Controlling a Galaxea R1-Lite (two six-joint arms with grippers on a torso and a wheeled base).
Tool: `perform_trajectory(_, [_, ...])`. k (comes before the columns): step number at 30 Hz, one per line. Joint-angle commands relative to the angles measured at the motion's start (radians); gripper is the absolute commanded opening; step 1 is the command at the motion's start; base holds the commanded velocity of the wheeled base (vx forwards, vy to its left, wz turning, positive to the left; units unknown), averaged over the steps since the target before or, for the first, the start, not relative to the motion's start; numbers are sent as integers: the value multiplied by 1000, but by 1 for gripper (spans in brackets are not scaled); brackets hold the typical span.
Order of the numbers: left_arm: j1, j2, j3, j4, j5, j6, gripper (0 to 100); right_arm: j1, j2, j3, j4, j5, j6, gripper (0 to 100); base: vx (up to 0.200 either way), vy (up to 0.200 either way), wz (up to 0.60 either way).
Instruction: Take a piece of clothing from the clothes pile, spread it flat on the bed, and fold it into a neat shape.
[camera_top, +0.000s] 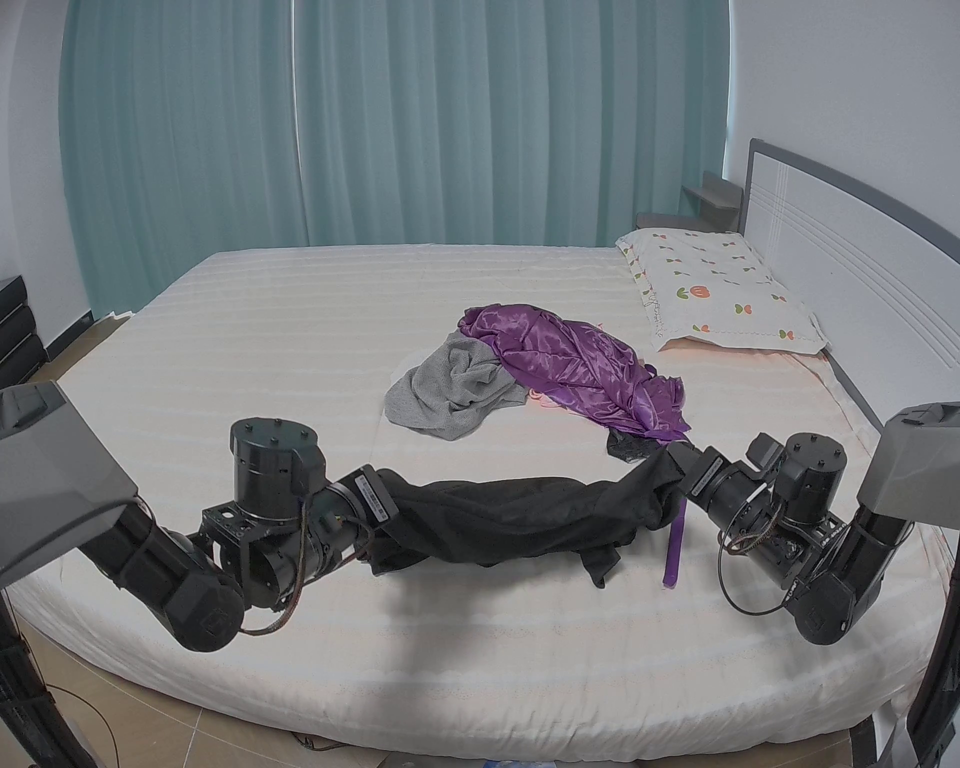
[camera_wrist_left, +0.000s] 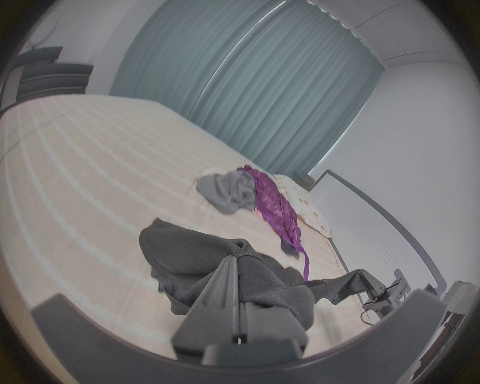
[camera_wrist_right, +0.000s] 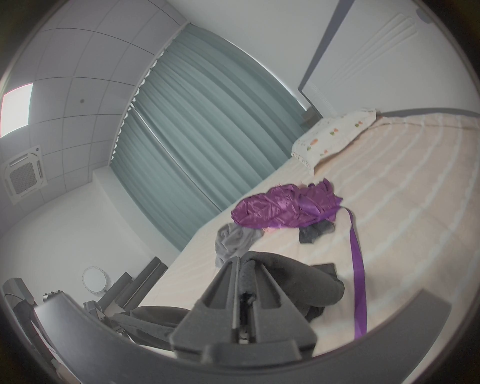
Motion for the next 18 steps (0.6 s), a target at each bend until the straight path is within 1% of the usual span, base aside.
perform_trajectory(1, [-28,27,31,-2,-3,-16,0,5,15,42,-15,1,7,0,0,0,0])
perform_trajectory(7, [-29,35,54,-10,-6,-16,0,25,-25,76,-15,1,5,0,0,0,0])
perform_trajectory(14, [-28,32,56,-10,-6,-14,0,35,-32,82,-14,1,5,0,-200,0,0])
perform_trajectory(18, [-28,32,56,-12,-8,-14,0,37,-29,82,-14,1,7,0,0,0,0])
